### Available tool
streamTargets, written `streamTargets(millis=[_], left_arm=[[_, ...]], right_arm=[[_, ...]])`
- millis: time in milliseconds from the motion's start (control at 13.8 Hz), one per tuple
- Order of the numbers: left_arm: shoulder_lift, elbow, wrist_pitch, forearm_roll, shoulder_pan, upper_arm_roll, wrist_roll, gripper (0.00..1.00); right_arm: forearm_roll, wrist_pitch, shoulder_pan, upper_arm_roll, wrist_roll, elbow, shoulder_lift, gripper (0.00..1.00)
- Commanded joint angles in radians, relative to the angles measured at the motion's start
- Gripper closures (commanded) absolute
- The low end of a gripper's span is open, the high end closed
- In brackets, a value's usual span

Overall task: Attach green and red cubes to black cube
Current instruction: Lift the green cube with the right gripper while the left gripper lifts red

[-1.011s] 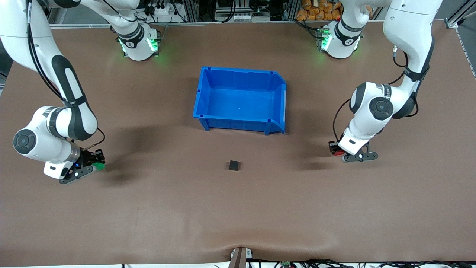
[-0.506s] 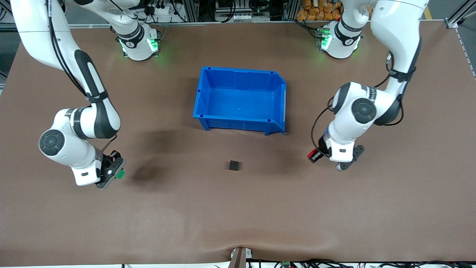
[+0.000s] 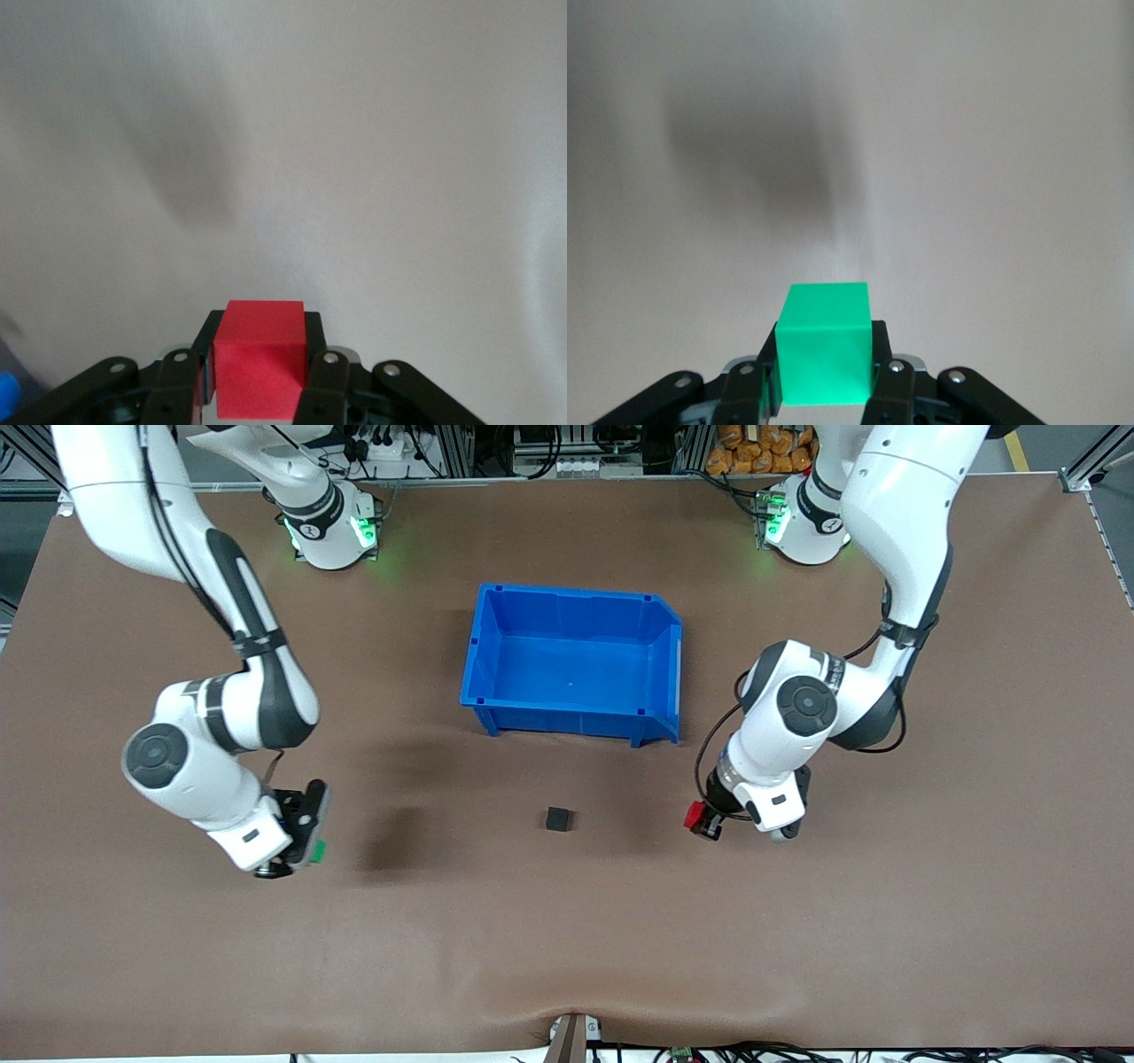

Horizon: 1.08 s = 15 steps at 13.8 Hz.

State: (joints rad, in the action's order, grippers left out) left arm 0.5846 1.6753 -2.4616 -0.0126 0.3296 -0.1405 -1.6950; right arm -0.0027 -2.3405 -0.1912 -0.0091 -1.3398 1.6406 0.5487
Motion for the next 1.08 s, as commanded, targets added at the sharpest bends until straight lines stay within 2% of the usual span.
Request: streamTargets(millis=[0,289,578,722,1011], left_arm=[[0.046,-0.077,0.026,0.013,0.041,0.006,-0.138,1.00],[0.066,-0.095,0.026,0.013,0.072,0.002,-0.265,1.00],[0.202,-0.257,0.024,0.013,0.108,0.004,-0.359,1.00],[0.239,-0.296,0.016,0.010,0.109,0.005,-0.341,1.00],[0.334,-0.391,0.010,0.011,0.114,0.002,-0.270,1.00]], right_arm=[[-0.016,0.015,-0.037,-0.006,-0.029,-0.050,0.020,1.00],[-0.005,0.040,-0.114,-0.006,-0.007,-0.062,0.028,1.00],[0.003,0.067,-0.135,-0.006,0.088,-0.062,0.039,1.00],[0.001,0.107,-0.155,-0.006,0.196,-0.064,0.043,1.00],[0.006,0.113,-0.183,-0.006,0.273,-0.070,0.057,1.00]])
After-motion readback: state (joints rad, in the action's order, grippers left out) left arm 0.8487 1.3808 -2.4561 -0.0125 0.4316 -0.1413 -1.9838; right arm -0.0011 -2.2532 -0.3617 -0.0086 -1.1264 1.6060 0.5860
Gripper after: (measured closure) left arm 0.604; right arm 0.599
